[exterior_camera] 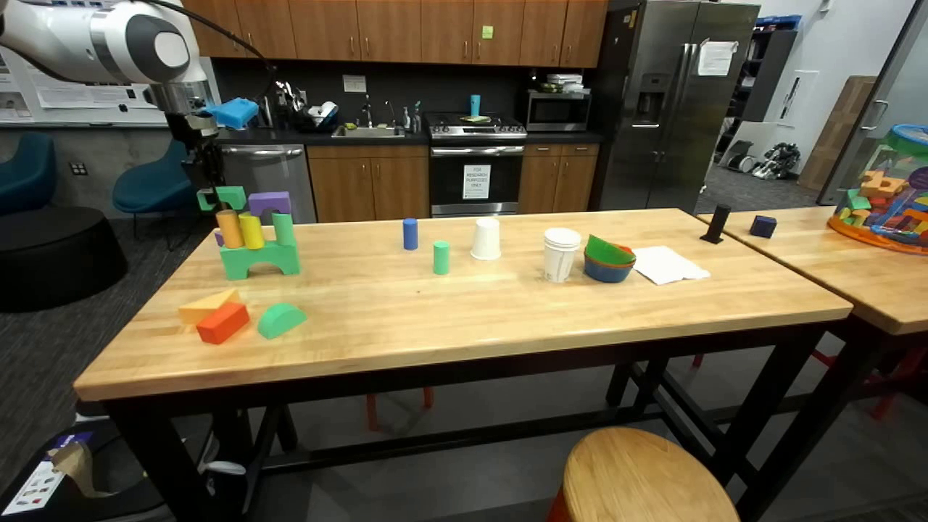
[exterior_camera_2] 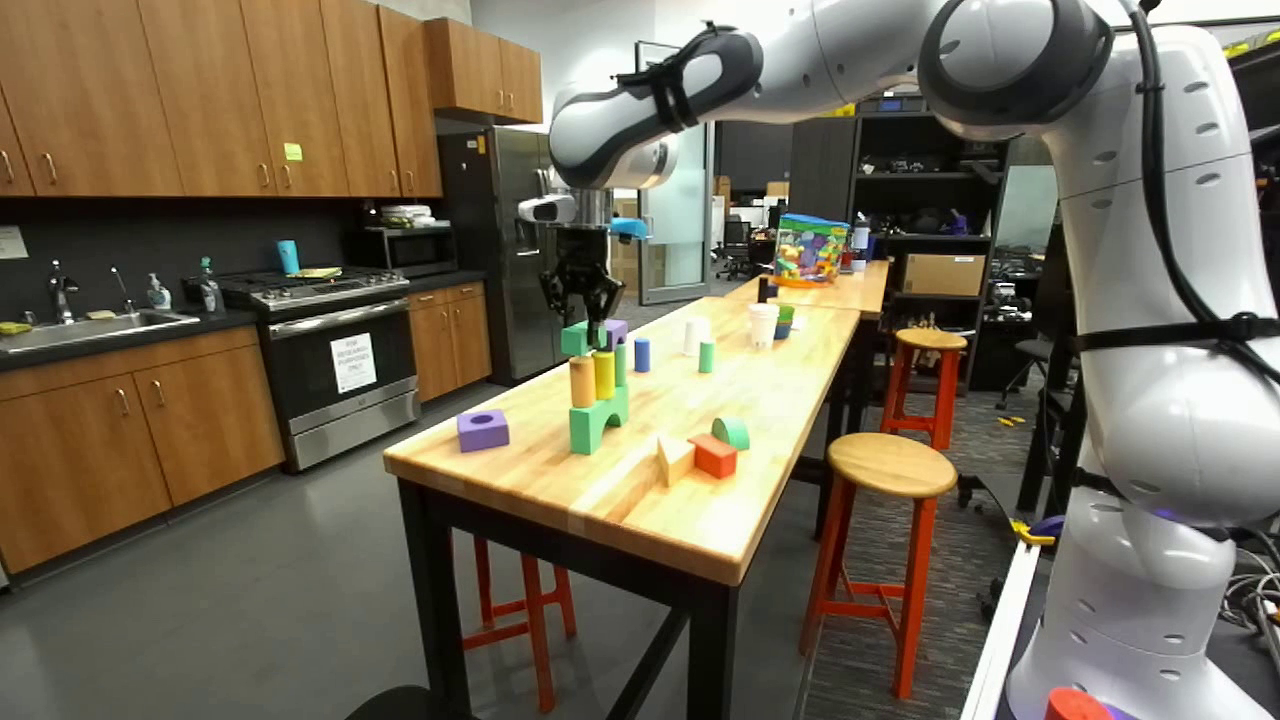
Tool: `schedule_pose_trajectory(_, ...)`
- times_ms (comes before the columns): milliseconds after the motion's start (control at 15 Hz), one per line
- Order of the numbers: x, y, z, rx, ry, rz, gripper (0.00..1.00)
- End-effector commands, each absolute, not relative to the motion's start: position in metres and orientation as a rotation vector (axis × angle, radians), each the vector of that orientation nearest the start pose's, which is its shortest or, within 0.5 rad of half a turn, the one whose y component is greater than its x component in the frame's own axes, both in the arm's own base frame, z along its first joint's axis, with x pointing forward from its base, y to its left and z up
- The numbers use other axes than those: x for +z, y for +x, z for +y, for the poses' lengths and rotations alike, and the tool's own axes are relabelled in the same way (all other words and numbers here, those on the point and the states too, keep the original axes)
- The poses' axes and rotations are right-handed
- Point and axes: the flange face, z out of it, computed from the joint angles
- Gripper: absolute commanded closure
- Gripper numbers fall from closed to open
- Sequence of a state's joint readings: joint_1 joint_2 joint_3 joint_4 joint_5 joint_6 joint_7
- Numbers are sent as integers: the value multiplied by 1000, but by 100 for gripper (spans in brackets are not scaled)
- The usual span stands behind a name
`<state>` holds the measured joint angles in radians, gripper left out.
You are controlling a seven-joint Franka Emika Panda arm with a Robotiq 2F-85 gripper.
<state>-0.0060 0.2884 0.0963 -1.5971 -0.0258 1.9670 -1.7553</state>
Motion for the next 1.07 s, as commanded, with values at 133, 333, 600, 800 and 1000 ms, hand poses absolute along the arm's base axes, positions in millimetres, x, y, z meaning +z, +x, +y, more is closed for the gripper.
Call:
schedule_pose_trajectory(133,477,651,52,133,1882,2433,85)
schedule_pose_trajectory(333,476,651,52,150,1904,2423,85)
schedule_pose_trajectory(600,474,651,51,159,1932,2412,85)
schedule_pose_trajectory(800,474,650,51,145,1944,2398,85)
schedule_pose_trajectory(1000,475,650,52,141,1941,2395,85)
